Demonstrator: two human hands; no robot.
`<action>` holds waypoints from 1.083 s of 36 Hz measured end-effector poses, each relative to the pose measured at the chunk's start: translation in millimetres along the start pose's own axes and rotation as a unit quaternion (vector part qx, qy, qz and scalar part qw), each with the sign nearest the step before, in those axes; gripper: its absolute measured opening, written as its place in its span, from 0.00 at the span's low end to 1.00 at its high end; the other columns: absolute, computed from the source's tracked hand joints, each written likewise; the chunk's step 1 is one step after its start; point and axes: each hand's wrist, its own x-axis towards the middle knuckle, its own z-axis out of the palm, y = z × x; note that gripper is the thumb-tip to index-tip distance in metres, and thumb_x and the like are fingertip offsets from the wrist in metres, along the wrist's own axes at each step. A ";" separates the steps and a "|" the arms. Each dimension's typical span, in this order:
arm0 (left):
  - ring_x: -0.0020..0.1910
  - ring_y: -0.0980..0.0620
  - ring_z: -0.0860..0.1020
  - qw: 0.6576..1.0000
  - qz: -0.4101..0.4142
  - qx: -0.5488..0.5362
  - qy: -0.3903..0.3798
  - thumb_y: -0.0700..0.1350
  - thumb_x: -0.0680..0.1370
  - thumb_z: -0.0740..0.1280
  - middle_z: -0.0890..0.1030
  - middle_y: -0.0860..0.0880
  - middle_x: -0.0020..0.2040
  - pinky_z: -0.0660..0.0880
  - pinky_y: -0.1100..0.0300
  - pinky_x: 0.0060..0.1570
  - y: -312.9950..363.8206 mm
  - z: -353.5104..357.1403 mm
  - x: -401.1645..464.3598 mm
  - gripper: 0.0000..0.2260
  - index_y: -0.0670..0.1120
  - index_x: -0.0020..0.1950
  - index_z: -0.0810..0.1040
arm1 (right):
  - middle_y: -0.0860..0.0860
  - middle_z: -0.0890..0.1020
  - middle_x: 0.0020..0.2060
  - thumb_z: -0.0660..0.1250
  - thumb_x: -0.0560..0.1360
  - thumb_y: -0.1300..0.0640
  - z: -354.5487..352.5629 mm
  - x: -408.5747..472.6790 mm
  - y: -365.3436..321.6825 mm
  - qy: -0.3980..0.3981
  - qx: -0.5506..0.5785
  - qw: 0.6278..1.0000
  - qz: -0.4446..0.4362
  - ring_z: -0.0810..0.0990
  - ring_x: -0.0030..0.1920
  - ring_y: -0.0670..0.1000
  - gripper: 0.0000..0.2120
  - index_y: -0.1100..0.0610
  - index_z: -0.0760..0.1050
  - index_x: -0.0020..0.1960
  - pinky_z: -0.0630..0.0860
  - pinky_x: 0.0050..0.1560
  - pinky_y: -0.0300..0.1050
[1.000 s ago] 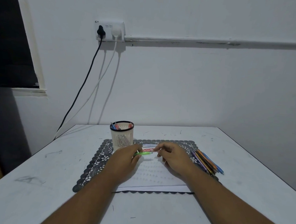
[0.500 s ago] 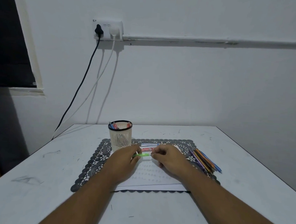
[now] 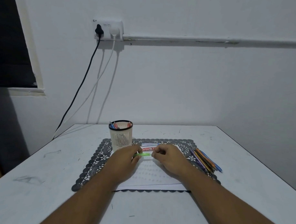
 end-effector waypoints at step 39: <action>0.45 0.61 0.76 0.997 0.012 -0.023 -0.075 0.44 0.78 0.71 0.78 0.60 0.45 0.74 0.64 0.45 -12.5 3.4 6.5 0.08 0.58 0.46 0.79 | 0.45 0.83 0.45 0.67 0.78 0.54 2.5 14.5 -2.5 -0.053 -0.337 0.935 -0.100 0.80 0.46 0.47 0.09 0.50 0.86 0.49 0.79 0.48 0.49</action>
